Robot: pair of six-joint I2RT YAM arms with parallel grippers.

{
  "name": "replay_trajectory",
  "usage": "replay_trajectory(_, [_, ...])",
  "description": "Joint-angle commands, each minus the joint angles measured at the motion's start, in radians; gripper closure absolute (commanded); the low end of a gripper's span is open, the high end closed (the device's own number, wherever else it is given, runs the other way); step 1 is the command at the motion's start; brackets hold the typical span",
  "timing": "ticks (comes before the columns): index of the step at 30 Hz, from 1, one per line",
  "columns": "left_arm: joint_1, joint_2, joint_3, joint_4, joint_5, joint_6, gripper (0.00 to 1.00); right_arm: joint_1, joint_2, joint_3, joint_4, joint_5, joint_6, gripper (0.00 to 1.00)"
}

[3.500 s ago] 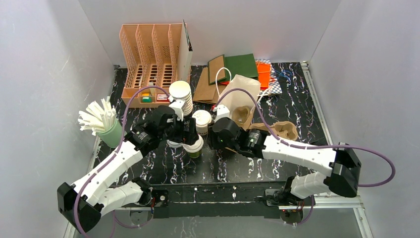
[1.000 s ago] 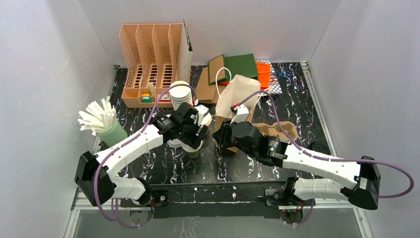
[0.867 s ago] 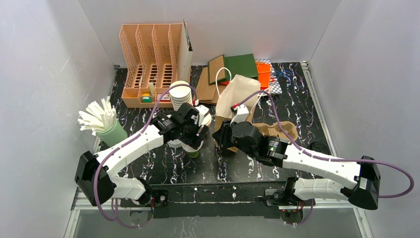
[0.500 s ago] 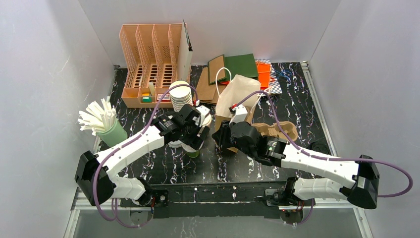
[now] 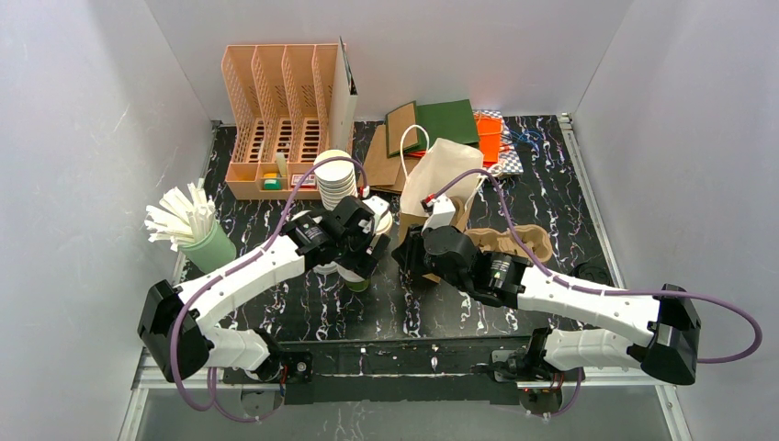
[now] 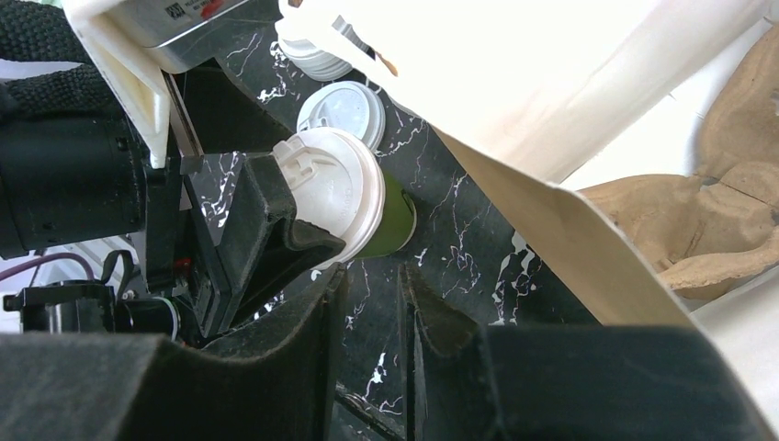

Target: Pack the takeout coffee

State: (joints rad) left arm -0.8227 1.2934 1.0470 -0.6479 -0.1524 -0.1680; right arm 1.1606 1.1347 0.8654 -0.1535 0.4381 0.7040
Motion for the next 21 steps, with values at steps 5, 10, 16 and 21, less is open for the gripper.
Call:
replay_trajectory(5, [-0.017,0.003,-0.050,-0.074,-0.104,-0.001,0.21,0.000,-0.002,0.003,0.034,0.004,0.009,0.64])
replay_trajectory(10, [-0.033,0.007,-0.048,-0.080,-0.123,-0.009,0.18,0.001,0.008,0.002,0.028,-0.002,0.017,0.64])
replay_trajectory(16, [-0.052,0.021,-0.045,-0.089,-0.141,-0.029,0.18,0.002,0.037,-0.008,0.036,-0.032,0.031,0.64])
replay_trajectory(21, [-0.053,0.027,-0.038,-0.108,-0.168,-0.044,0.18,0.001,0.077,-0.027,0.077,-0.081,0.060,0.64])
